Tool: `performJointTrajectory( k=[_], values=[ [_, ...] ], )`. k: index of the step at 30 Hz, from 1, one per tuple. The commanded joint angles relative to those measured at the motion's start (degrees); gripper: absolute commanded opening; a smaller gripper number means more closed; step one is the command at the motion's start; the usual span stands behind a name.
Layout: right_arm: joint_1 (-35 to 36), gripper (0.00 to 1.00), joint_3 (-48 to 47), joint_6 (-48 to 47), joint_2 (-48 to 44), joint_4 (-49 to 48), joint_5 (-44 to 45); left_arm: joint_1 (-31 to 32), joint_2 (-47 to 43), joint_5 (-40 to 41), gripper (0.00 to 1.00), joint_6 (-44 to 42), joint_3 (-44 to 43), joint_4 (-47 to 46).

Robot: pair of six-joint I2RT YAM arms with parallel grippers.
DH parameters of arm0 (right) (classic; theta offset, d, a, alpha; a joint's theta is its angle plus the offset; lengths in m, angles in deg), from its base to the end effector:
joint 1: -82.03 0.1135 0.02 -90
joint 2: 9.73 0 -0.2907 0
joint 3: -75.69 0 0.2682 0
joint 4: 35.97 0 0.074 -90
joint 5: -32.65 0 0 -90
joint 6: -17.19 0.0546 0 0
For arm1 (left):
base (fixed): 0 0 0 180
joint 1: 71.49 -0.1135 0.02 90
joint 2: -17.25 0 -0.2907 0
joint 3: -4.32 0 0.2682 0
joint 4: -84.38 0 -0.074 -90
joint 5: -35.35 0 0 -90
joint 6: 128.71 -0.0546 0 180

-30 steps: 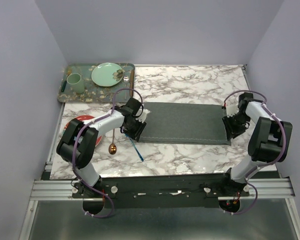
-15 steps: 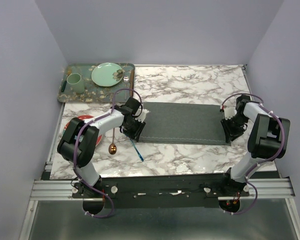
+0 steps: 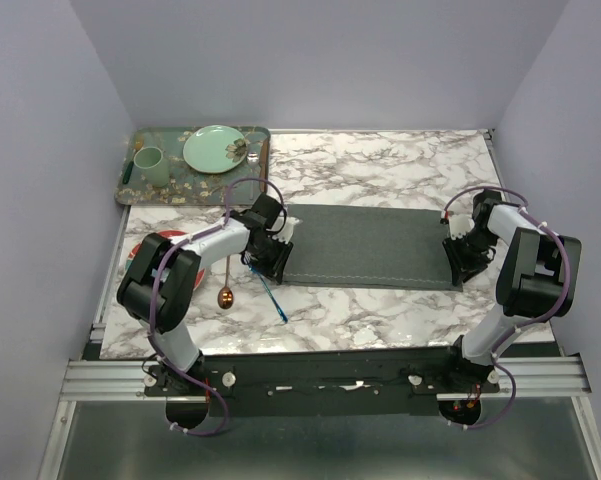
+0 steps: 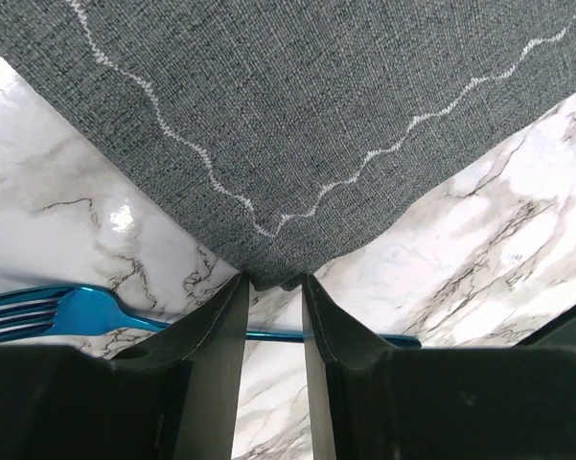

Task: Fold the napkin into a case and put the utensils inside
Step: Smooth out the rectangle-folded napkin at the center of the board.

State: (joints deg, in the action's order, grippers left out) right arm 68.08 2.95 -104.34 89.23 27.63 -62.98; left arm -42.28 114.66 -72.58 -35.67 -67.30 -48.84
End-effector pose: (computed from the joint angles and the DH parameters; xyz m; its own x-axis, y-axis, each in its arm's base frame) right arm 0.2985 -0.0686 0.1538 -0.9525 -0.2996 -0.0540 -0.3033 0.9494 0.0820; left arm 0.2857 -0.1790 0.1649 -0.8605 0.4233 -0.2835 0.4999 0.8090 -0.3092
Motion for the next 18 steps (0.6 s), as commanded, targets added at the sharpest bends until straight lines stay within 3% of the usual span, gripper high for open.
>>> performJointTrajectory(
  k=[1, 6, 11, 18],
  values=[
    [-0.3, 0.4, 0.7, -0.4, 0.6, -1.4, 0.9, -0.1, 2.1, -0.1, 0.36, 0.9, -1.7, -0.7],
    [-0.3, 0.4, 0.7, -0.5, 0.5, -1.5, 0.8, -0.1, 2.1, 0.1, 0.33, 1.2, -1.2, -1.0],
    [-0.2, 0.4, 0.8, -0.5, 0.7, -1.5, 0.7, 0.0, 0.7, 0.0, 0.15, 1.4, -1.3, -1.0],
    [-0.3, 0.39, 0.6, -0.6, 0.4, -1.5, 1.3, 0.1, -2.1, 1.0, 0.1, 0.7, -2.6, 1.0]
  ],
)
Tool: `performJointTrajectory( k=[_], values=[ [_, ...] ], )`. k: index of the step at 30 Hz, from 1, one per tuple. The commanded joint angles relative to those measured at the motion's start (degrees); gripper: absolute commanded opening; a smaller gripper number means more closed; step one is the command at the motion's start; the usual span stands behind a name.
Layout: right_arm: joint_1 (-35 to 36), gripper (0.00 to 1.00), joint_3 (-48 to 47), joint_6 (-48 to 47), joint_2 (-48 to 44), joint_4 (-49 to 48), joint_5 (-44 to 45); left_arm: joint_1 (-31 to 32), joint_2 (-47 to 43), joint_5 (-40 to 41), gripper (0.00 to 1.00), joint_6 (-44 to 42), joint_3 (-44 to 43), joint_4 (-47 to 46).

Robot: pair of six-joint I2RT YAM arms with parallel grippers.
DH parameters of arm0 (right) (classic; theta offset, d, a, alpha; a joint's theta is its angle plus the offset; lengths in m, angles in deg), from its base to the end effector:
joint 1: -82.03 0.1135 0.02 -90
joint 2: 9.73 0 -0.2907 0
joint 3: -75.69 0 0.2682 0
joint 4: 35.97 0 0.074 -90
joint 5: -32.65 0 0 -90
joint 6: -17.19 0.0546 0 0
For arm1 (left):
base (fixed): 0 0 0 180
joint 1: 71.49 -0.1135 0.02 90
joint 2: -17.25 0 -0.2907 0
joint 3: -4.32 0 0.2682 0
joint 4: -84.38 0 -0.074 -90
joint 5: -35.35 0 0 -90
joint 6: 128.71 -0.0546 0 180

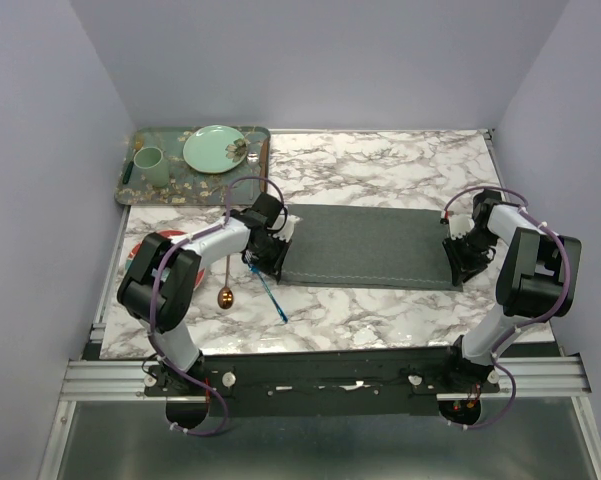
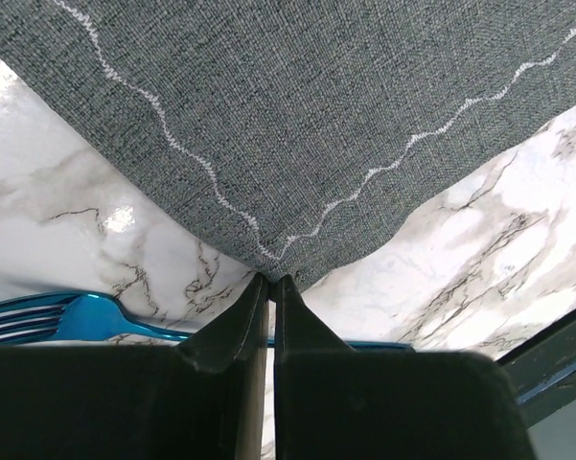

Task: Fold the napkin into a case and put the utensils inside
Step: Smooth out the rectangle-folded napkin at the center of the board.

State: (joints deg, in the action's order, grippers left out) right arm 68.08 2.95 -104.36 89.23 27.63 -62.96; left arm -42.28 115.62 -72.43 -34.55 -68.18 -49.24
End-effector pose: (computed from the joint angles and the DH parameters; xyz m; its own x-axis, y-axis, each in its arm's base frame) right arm 0.2985 -0.0687 0.1538 -0.9524 -0.3000 -0.0538 -0.3036 0.9493 0.0817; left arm 0.2904 -0.1815 0.1641 -0.8687 0.4066 -0.2830 0.4842 0.8174 -0.3122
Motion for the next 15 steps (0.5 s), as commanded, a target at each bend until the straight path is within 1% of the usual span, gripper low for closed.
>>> performJointTrajectory(
  k=[1, 3, 4, 6, 7, 9, 10, 12, 13, 15],
  values=[
    [-0.3, 0.39, 0.6, -0.5, 0.5, -1.5, 1.3, 0.2, -3.6, 1.4, 0.1, -0.5, -1.9, 2.0],
    [-0.3, 0.39, 0.5, -0.5, 0.6, -1.5, 1.2, 0.5, -4.1, 1.8, 0.11, -0.7, -2.1, 2.5],
    [-0.3, 0.39, 0.4, -0.5, 0.6, -1.5, 1.2, 0.6, -4.5, 2.0, 0.15, -0.8, -2.4, 3.0],
    [-0.2, 0.39, 0.5, -0.5, 0.7, -1.5, 1.2, 0.9, -4.7, 2.0, 0.17, -0.8, -2.6, 3.1],
    [-0.4, 0.39, 0.4, -0.5, 0.8, -1.6, 1.1, 1.0, -4.7, 2.0, 0.15, -0.8, -2.7, 3.3],
    [-0.3, 0.39, 0.4, -0.5, 0.7, -1.5, 1.0, 1.6, -4.6, 2.2, 0.08, -0.9, -2.7, 3.4],
    [-0.3, 0.39, 0.3, -0.5, 0.7, -1.5, 0.9, 2.0, -4.6, 2.4, 0.07, -1.1, -2.9, 3.5],
    [-0.3, 0.39, 0.2, -0.5, 0.8, -1.5, 0.9, 2.8, -4.5, 3.3, 0.09, -1.3, -3.2, 3.8],
    [-0.3, 0.39, 0.1, -0.5, 0.9, -1.5, 0.8, 2.7, -4.2, 3.3, 0.14, -1.3, -3.3, 4.0],
    [-0.3, 0.39, -0.3, -0.4, 1.0, -1.3, 0.6, 2.8, -3.8, 3.6, 0.15, -1.4, -3.4, 4.2]
  ],
)
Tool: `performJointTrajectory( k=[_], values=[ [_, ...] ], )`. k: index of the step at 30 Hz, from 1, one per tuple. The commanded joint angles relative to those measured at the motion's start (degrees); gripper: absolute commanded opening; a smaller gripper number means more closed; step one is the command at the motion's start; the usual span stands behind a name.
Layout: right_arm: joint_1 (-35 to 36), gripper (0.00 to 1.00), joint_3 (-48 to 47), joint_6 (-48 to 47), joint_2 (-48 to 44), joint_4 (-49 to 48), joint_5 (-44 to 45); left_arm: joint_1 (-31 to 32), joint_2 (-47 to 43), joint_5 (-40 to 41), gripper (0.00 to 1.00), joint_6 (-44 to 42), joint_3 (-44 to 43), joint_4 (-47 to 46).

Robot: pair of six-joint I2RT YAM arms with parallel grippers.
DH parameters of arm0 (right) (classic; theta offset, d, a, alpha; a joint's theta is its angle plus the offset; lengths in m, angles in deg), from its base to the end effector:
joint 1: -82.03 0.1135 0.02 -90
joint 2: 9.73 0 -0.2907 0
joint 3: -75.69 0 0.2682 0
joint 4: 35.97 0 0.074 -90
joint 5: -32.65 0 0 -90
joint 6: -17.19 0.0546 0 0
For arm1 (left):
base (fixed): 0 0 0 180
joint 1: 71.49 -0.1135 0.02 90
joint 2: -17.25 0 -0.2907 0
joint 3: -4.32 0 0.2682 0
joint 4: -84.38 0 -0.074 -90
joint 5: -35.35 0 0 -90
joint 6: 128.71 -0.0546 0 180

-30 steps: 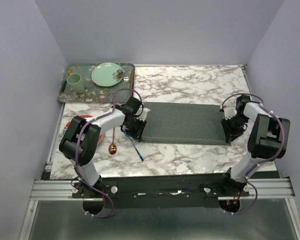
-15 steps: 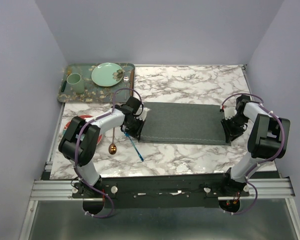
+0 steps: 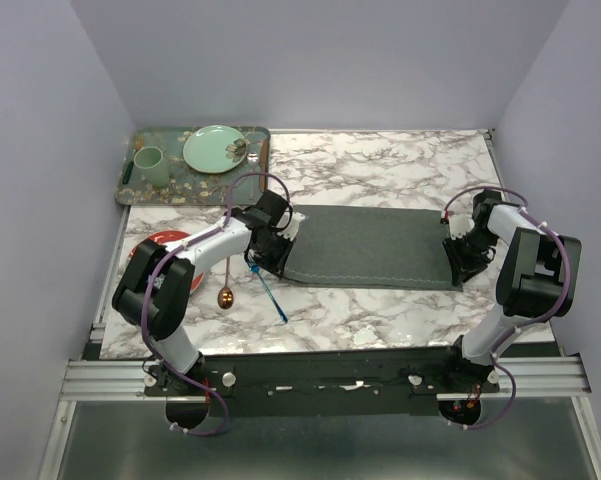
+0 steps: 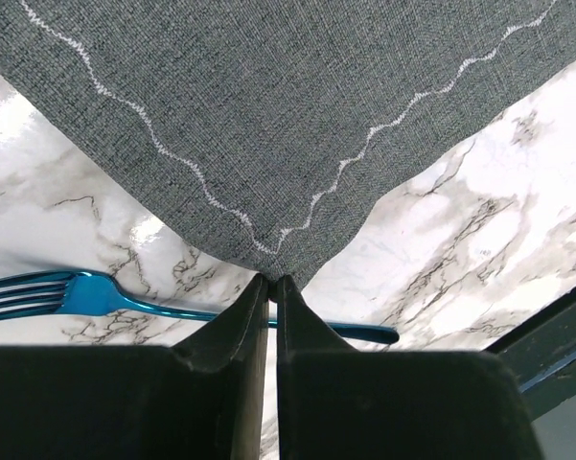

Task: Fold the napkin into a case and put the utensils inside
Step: Smooth out the rectangle-folded napkin at the center of the board.

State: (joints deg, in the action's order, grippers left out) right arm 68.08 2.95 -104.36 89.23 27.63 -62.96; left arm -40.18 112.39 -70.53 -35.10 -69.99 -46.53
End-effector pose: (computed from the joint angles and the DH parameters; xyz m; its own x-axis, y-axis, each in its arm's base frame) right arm 0.2985 -0.0687 0.1538 -0.9524 -0.3000 -0.0538 -0.3036 0.9493 0.0817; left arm 0.2829 -0.1895 0.1888 -0.8374 0.4384 -0.3265 0.5284 0.8021 -0.2781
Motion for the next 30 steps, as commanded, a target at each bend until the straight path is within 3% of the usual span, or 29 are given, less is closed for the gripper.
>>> performJointTrajectory(
  k=[1, 5, 13, 15, 17, 20, 30],
  values=[
    [-0.3, 0.39, -0.3, -0.4, 1.1, -1.2, 0.5, 0.8, -0.1, 2.1, 0.15, -0.7, -1.6, 1.5],
    [-0.3, 0.4, -0.4, -0.4, 1.0, -0.9, 0.2, 0.8, 1.2, 2.9, 0.26, -0.5, -2.1, 1.8],
    [-0.3, 0.4, -0.3, -0.5, 0.9, -0.8, 0.0, 0.8, 2.7, 3.0, 0.3, -0.5, -3.1, 1.3],
    [-0.4, 0.4, -0.4, -0.5, 1.0, -0.8, -0.1, 0.8, 2.7, 2.6, 0.29, -0.6, -3.0, 1.1],
    [-0.3, 0.4, -0.5, -0.4, 1.1, -0.8, -0.2, 0.7, 2.8, 2.3, 0.21, -0.5, -3.1, 1.0],
    [-0.3, 0.39, -0.5, -0.5, 1.0, -0.8, 0.2, 0.8, 2.2, 1.6, 0.0, -0.7, -3.1, 1.4],
    [-0.6, 0.39, -1.2, -1.1, 1.7, -0.9, 1.7, 0.8, -2.8, -2.3, 0.0, -3.2, -3.8, 6.5]
  ],
)
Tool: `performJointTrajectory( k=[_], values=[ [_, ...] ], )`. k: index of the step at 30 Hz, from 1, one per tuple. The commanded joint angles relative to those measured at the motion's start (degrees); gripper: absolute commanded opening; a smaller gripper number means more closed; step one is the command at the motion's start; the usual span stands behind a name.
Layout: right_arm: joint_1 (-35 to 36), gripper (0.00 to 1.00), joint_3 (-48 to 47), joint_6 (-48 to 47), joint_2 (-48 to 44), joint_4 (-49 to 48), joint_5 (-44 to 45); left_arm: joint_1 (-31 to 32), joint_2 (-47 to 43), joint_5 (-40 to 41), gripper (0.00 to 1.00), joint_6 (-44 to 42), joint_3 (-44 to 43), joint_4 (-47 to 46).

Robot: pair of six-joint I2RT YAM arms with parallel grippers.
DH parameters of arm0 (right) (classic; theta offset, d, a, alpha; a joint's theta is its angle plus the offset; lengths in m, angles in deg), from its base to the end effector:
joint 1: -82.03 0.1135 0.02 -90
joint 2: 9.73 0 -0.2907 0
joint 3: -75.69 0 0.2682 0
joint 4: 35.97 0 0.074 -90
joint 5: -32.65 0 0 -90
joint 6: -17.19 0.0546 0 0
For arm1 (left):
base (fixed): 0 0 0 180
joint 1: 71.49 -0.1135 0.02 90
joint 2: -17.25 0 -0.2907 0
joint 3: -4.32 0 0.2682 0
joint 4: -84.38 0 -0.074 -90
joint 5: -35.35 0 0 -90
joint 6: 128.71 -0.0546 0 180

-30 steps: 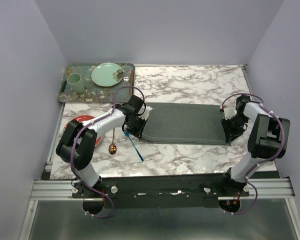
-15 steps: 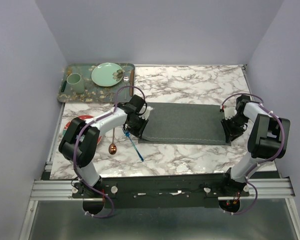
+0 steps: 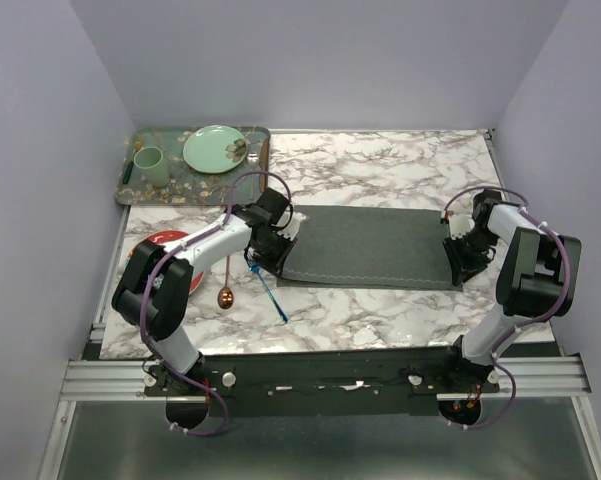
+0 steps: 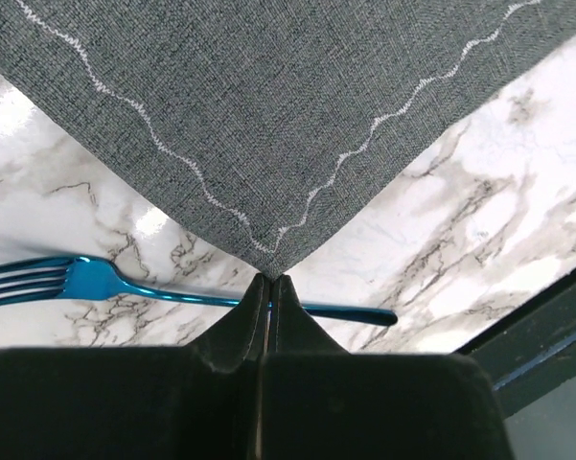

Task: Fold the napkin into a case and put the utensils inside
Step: Smooth out the rectangle-folded napkin at the center of the board.

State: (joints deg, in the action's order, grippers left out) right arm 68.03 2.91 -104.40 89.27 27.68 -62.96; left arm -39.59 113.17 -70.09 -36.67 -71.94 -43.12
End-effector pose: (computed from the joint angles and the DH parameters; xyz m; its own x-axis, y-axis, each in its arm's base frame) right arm 0.2986 -0.0689 0.1538 -0.9525 -0.2998 -0.0531 -0.3034 0.9493 0.0821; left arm 0.2821 -0.1927 0.1919 -0.8282 0.4751 -0.2971 0.5495 0.7926 -0.2642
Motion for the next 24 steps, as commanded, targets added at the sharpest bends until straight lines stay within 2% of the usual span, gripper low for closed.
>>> performJointTrajectory(
  k=[1, 18, 24],
  values=[
    [-0.6, 0.39, -1.1, -1.0, 1.6, -1.1, 1.8, 0.2, -3.7, -3.0, 0.0, -1.6, -2.0, 3.8],
    [-1.0, 0.39, -1.6, -1.2, 1.4, -0.9, 2.3, -0.2, -3.8, -7.9, 0.0, -3.2, 1.2, 4.3],
    [-0.9, 0.41, -3.9, -5.4, -3.9, 2.7, -6.3, -0.5, -1.9, -9.1, 0.0, -2.3, 0.1, 3.5]
  ],
)
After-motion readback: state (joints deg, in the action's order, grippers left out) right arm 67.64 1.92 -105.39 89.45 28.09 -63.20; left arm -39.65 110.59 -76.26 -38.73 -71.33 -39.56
